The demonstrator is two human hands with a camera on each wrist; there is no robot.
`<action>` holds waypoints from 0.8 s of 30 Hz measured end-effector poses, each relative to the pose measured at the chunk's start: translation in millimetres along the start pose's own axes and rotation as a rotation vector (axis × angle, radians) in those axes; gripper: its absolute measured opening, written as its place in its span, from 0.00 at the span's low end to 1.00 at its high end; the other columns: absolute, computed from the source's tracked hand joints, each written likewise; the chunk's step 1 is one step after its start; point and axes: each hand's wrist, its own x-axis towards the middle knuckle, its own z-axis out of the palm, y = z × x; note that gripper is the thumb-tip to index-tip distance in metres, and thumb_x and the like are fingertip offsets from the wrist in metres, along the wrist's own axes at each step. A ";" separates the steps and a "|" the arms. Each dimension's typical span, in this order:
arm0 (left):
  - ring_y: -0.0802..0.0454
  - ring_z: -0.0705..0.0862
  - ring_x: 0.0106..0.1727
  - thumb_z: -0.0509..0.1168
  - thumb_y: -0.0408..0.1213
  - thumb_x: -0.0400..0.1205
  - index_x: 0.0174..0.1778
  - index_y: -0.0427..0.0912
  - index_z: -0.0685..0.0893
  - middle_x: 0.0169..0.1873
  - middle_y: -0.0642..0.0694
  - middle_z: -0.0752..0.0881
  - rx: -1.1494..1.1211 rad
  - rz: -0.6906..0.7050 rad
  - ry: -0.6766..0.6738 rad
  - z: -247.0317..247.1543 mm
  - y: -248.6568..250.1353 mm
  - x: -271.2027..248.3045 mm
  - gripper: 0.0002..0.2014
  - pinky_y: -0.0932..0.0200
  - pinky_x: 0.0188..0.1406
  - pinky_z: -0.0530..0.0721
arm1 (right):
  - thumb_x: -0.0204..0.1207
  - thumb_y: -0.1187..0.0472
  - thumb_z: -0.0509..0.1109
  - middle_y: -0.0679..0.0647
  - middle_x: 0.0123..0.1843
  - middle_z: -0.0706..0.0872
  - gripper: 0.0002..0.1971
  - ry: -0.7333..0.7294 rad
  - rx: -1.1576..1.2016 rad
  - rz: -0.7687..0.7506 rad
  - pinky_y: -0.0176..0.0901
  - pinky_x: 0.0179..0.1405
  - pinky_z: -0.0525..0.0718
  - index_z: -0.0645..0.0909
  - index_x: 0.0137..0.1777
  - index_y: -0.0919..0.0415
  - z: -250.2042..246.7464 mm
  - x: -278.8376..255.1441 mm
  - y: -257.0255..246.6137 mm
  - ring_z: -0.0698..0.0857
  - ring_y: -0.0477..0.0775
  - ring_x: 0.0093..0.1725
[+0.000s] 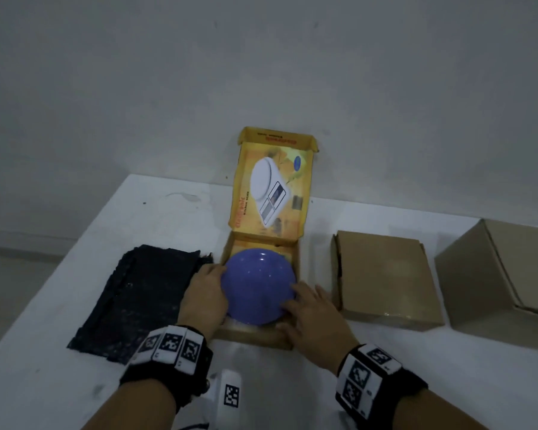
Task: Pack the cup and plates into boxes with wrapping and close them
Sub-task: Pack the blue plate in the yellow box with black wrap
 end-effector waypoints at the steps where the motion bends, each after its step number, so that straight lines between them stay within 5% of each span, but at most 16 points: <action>1: 0.42 0.74 0.70 0.56 0.29 0.82 0.74 0.39 0.73 0.72 0.41 0.73 -0.011 0.008 -0.028 0.7 -4.3 -1.5 0.22 0.50 0.71 0.72 | 0.65 0.34 0.39 0.54 0.78 0.65 0.39 0.008 0.002 0.020 0.53 0.80 0.46 0.75 0.68 0.50 2.3 1.8 -3.8 0.61 0.55 0.79; 5: 0.46 0.72 0.73 0.59 0.31 0.83 0.73 0.41 0.74 0.76 0.45 0.70 -0.077 0.110 -0.104 -10.7 -16.9 -5.9 0.21 0.60 0.72 0.67 | 0.65 0.32 0.41 0.54 0.77 0.68 0.37 0.001 -0.068 0.202 0.65 0.79 0.46 0.76 0.65 0.47 10.8 9.3 -22.4 0.59 0.59 0.81; 9: 0.57 0.82 0.54 0.62 0.27 0.79 0.56 0.46 0.86 0.56 0.50 0.85 -0.260 0.306 0.012 -51.2 -27.4 -1.3 0.14 0.65 0.61 0.76 | 0.68 0.40 0.61 0.57 0.64 0.83 0.19 0.122 -0.199 0.343 0.76 0.67 0.66 0.82 0.54 0.47 13.6 22.3 -59.6 0.77 0.66 0.70; 13: 0.55 0.83 0.48 0.63 0.29 0.80 0.50 0.49 0.86 0.48 0.52 0.87 -0.309 0.245 0.210 -89.9 -58.3 19.4 0.11 0.62 0.52 0.79 | 0.72 0.41 0.60 0.57 0.63 0.83 0.21 0.355 -0.051 0.056 0.66 0.69 0.72 0.80 0.59 0.51 23.1 35.9 -108.5 0.78 0.62 0.69; 16: 0.52 0.82 0.52 0.62 0.32 0.82 0.58 0.47 0.83 0.54 0.45 0.86 -0.336 0.032 0.182 -100.9 -91.1 31.7 0.11 0.61 0.53 0.76 | 0.73 0.39 0.65 0.57 0.77 0.71 0.32 0.203 0.028 -0.243 0.60 0.78 0.60 0.69 0.73 0.53 36.3 43.7 -145.8 0.63 0.59 0.80; 19: 0.47 0.82 0.58 0.61 0.32 0.83 0.62 0.43 0.81 0.59 0.42 0.85 -0.303 -0.037 0.144 -103.2 -117.4 34.1 0.13 0.60 0.58 0.75 | 0.75 0.36 0.63 0.58 0.85 0.45 0.43 -0.057 0.000 -0.320 0.54 0.80 0.39 0.50 0.83 0.53 47.9 56.6 -165.6 0.40 0.57 0.84; 24: 0.42 0.81 0.60 0.58 0.34 0.85 0.63 0.43 0.81 0.61 0.40 0.83 -0.246 -0.087 0.159 -108.8 -148.9 22.8 0.13 0.55 0.57 0.76 | 0.80 0.45 0.63 0.63 0.84 0.37 0.43 -0.206 -0.120 -0.198 0.55 0.81 0.45 0.37 0.83 0.54 53.9 77.1 -174.6 0.40 0.61 0.83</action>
